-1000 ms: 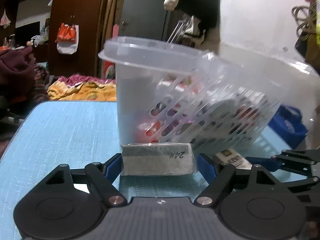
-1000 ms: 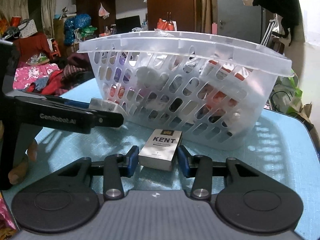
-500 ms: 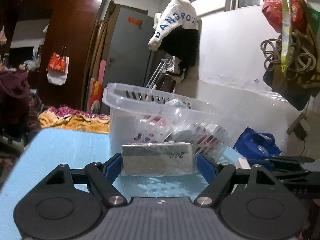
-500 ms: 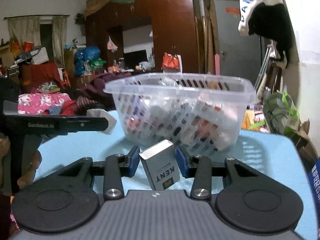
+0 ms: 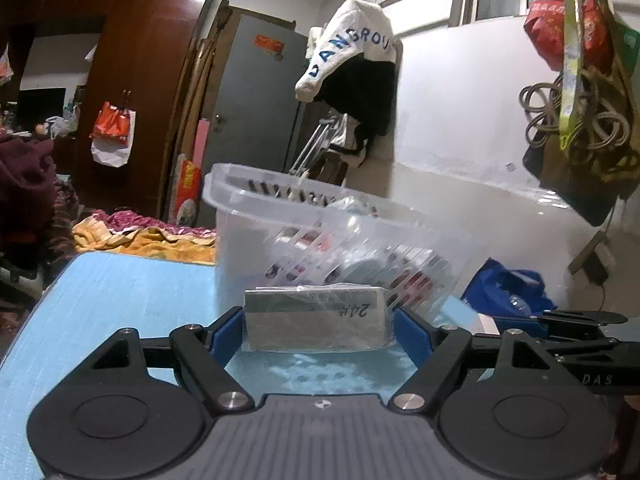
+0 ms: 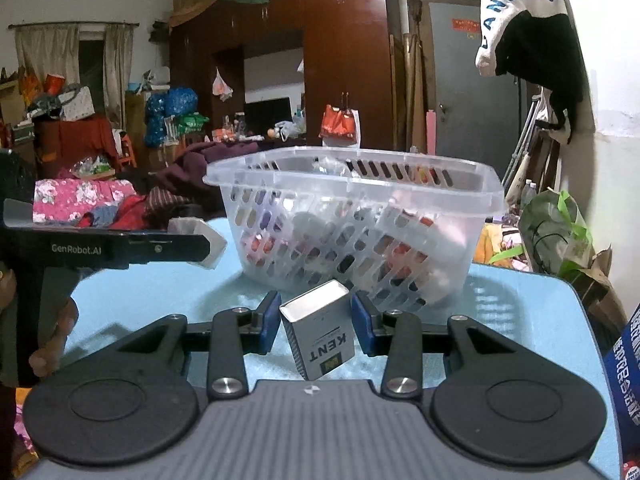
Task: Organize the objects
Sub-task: 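Lift both items over the basket and open both grippers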
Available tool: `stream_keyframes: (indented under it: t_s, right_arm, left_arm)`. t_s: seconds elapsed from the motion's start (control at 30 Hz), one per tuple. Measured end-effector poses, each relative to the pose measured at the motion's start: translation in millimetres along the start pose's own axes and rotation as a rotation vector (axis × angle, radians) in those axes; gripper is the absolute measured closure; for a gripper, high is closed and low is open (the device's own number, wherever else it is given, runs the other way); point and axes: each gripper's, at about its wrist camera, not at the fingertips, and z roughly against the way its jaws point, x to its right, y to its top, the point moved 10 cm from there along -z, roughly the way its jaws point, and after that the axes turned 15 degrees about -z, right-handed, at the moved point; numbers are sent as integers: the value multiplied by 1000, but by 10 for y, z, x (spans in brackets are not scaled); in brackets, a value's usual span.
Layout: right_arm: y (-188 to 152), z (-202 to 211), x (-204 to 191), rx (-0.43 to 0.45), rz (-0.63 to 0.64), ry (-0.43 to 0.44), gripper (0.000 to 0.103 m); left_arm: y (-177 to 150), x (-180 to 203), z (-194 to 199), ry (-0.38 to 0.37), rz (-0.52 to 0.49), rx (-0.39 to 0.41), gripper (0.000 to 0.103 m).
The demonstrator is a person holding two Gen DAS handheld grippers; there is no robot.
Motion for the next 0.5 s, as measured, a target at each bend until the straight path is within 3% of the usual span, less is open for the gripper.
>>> stream_keyframes:
  t_s: [0.07, 0.23, 0.3, 0.4, 0.43, 0.5]
  right_arm:
    - [116, 74, -48, 25, 0, 18, 61]
    - [819, 266, -209, 162, 12, 27, 61]
    - [1119, 177, -188, 206, 26, -13, 61]
    - [1396, -189, -26, 179, -10, -54, 60]
    - [1424, -319, 15, 163, -17, -57, 59]
    - [1421, -568, 101, 138, -13, -91, 41]
  left_arm:
    - [147, 28, 46, -17, -3, 21, 20]
    - [854, 62, 1, -57, 0, 88, 20]
    - [1099, -1, -164, -13, -9, 86, 20]
    - [1234, -163, -498, 41, 7, 34, 19]
    - [1233, -209, -608, 47, 2, 28, 17]
    - [1140, -320, -820, 89, -9, -24, 8]
